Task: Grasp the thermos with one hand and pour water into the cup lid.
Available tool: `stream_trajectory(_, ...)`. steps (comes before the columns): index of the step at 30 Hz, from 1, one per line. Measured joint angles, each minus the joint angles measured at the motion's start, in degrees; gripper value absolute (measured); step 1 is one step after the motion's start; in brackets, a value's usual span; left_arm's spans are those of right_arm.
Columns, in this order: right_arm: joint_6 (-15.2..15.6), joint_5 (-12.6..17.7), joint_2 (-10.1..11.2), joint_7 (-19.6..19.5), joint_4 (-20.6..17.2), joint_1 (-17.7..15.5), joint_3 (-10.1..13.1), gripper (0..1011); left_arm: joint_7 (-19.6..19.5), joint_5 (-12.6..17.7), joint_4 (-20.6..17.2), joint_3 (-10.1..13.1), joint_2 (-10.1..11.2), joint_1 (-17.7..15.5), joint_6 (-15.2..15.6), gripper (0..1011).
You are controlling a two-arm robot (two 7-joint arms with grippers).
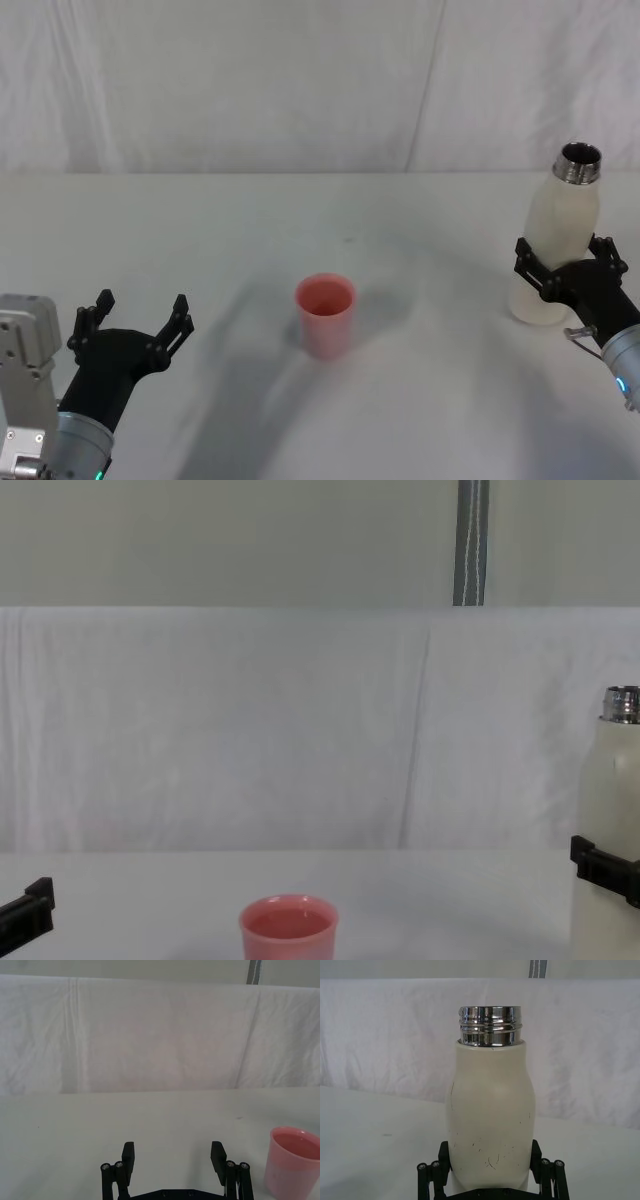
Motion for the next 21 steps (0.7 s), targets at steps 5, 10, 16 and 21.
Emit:
stream_trajectory(5, -0.3, -0.1, -0.1, 0.0, 0.4, 0.2, -0.1, 951, 0.0, 0.0, 0.0, 0.0, 0.0, 0.0, 0.0, 1001)
stream_trajectory(10, -0.4, -0.2, -0.2, 0.0, 0.6, 0.2, -0.2, 951, 0.0, 0.0, 0.0, 0.0, 0.0, 0.0, 0.0, 1001)
stream_trajectory(16, -0.5, -0.2, -0.3, -0.1, 0.9, 0.3, -0.2, 951, 0.0, 0.0, 0.0, 0.0, 0.0, 0.0, 0.0, 1001)
stream_trajectory(21, -0.6, -0.2, -0.4, -0.1, 1.1, 0.4, -0.2, 951, 0.0, 0.0, 0.0, 0.0, 0.0, 0.0, 0.0, 1001)
